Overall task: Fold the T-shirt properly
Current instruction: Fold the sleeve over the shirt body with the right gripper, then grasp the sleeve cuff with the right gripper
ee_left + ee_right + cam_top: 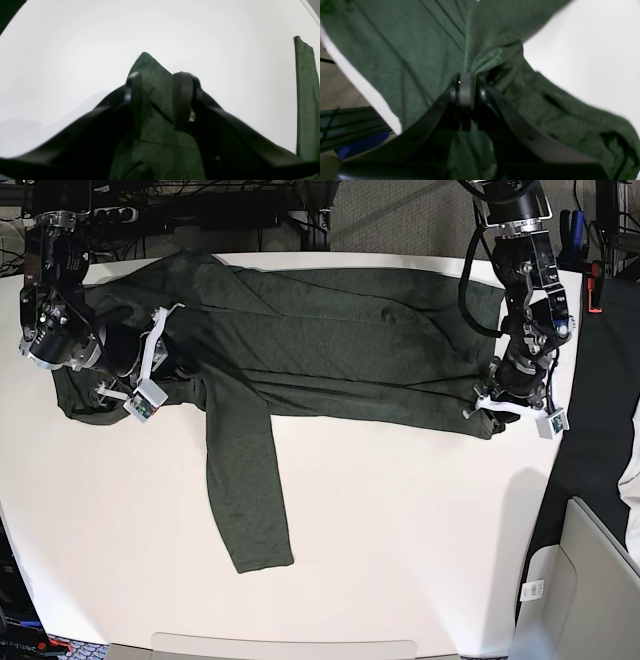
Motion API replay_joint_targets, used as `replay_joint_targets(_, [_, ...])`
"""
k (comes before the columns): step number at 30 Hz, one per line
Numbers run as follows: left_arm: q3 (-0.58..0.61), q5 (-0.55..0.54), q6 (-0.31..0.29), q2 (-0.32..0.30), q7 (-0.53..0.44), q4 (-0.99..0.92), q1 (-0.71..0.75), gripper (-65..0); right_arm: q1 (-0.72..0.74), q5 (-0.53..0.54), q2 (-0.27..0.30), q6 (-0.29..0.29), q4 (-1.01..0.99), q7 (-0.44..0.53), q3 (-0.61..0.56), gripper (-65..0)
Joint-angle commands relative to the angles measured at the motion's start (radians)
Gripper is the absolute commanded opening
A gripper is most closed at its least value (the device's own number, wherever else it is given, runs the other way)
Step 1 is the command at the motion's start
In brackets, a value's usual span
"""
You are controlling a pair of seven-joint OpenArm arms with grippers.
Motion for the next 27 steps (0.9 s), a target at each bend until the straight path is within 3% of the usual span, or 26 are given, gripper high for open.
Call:
replay_joint_targets(1, [0.001, -0.004, -0.006, -0.01, -0.022, 0.016, -0.014, -44.3, 0.005, 0.024, 0.018, 0.005, 0.016, 0.013, 0.008, -64.3])
replay_joint_targets(15, [-0.002, -0.004, -0.006, -0.01, -0.026, 0.016, -0.002, -44.3, -0.003, 0.042, 0.052, 0.005, 0.068, -0.037, 0.006, -64.3])
replay_joint_targets(19, [0.0, -0.004, -0.006, -0.01, -0.026, 0.016, -0.002, -44.3, -0.001, -0.091, 0.043, 0.005, 0.044, -0.03, 0.001, -61.8])
replay_joint_targets(21, [0.0, -0.004, -0.006, -0.01, -0.026, 0.016, -0.002, -44.3, -0.003, -0.154, 0.03, 0.005, 0.045, -0.01, -0.002, -54.1])
replay_joint_targets(27, [0.003, -0.004, -0.006, -0.01, -0.022, 0.016, -0.002, -44.3, 0.008, -0.182, 0.024, 0.005, 0.048, -0.002, -0.005, -17.2])
